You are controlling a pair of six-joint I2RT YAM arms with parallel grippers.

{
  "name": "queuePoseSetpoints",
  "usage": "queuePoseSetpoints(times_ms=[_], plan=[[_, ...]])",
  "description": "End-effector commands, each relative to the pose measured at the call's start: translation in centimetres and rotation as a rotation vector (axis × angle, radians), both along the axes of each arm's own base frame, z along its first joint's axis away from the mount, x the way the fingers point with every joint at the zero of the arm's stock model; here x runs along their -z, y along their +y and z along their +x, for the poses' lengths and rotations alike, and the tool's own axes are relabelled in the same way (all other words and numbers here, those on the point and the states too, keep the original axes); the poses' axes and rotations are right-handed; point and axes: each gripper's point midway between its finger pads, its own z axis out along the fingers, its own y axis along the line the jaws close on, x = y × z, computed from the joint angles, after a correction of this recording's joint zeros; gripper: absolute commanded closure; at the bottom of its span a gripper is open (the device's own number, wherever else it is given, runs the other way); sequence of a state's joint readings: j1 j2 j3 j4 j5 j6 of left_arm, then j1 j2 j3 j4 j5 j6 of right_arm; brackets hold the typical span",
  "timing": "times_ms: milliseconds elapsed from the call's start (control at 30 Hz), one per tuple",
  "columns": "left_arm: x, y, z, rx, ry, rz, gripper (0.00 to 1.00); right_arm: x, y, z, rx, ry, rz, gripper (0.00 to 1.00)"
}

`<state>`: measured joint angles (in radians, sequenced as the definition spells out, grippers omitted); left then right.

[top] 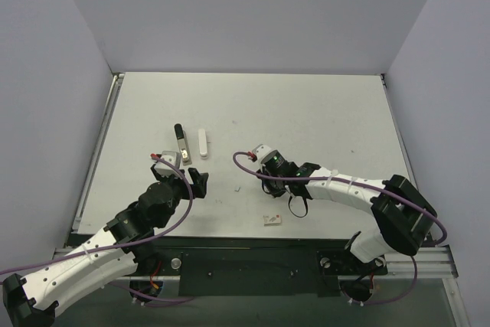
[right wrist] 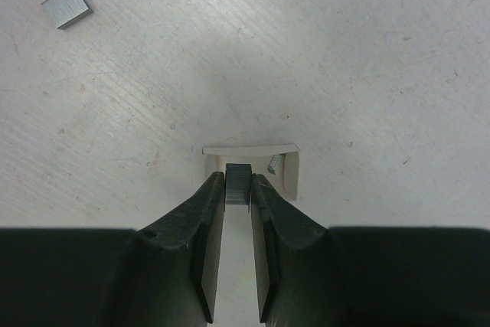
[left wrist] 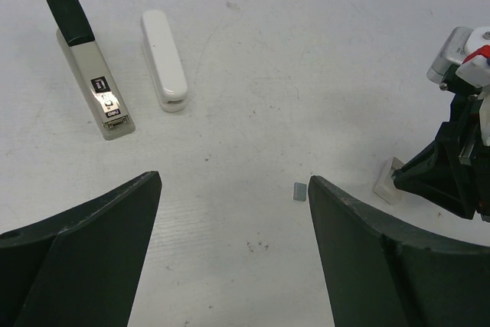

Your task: Unload the staples from the stapler

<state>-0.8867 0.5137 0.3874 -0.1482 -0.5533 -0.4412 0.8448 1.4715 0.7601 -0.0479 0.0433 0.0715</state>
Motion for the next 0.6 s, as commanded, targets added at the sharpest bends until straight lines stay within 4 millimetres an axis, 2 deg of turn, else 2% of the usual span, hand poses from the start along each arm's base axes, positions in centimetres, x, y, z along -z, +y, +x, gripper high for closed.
queuePoseSetpoints(times_ms=[0, 567], plan=[[-0.56, 0.21, 0.19, -0.017, -0.013, -0.018, 0.11, 0.57, -0.22, -0.01, -0.019, 0.005, -0.015, 0.84], [-0.56, 0.21, 0.14, -0.013, -0.014, -0.016, 0.11, 1.45, -0.03, -0.33, -0.025, 0.034, -0.018, 0.81]])
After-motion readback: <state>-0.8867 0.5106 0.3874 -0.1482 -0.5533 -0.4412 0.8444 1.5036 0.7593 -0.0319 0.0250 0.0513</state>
